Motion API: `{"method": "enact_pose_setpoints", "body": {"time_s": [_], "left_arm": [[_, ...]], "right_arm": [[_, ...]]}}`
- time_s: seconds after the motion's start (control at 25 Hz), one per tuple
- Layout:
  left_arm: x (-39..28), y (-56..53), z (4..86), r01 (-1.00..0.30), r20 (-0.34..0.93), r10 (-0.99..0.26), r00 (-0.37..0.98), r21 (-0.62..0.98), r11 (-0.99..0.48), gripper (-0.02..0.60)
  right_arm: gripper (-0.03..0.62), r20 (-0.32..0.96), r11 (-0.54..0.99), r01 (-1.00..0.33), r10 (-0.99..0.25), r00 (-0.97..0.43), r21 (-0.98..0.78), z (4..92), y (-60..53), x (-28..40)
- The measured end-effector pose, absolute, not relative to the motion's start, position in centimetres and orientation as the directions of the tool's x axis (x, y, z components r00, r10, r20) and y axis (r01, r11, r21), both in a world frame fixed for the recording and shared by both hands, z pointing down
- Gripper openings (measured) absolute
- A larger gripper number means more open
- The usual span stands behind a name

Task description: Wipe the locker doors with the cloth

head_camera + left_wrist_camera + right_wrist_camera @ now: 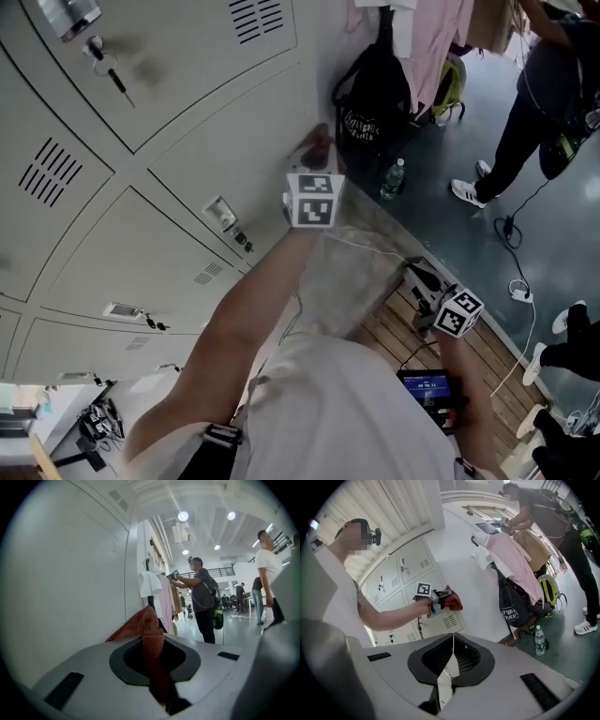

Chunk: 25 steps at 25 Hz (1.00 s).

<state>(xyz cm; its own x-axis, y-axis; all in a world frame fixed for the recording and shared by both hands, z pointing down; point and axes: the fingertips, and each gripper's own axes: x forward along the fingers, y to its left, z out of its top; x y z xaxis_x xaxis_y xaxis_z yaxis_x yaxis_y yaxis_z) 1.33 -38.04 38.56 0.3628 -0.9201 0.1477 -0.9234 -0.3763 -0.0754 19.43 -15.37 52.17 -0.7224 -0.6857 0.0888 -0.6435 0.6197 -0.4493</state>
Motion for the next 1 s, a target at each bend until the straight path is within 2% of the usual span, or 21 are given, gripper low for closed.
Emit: {"method": "enact_pose_setpoints", "body": {"time_s": [0.2,0.36,0.64,0.88,1.0], "left_arm": [[-1.1,-35.9,35.2,-0.96,0.008,-0.963,0.268,-0.083,-0.268,0.038],[-4.7,-32.5,32.7,-0.978,-0.052,-0.977,0.206,-0.055,-0.203,0.038],[-12.2,-25.6,30.7,-0.996,-0.103,-0.991,0.09,0.007,-0.091,0.038],[-18.2,-19.9,30.4,-0.998,-0.132,-0.989,-0.06,-0.021,0.063,0.038],[-19.5,-18.9,29.1,-0.996,-0.156,-0.984,-0.083,-0.031,0.088,0.038]], "right_arm": [[0.017,0.089,0.623,-0.64,-0.681,-0.727,-0.449,52.1,-15.3,19.7],[0.017,0.093,0.639,-0.619,-0.658,-0.748,-0.456,52.3,-15.4,19.0],[0.017,0.092,0.709,-0.542,-0.568,-0.818,-0.452,52.3,-16.5,15.7],[0.017,0.096,0.758,-0.472,-0.484,-0.87,-0.45,52.7,-17.0,12.7],[0.017,0.101,0.774,-0.448,-0.454,-0.885,-0.449,52.9,-17.2,11.3]]}}
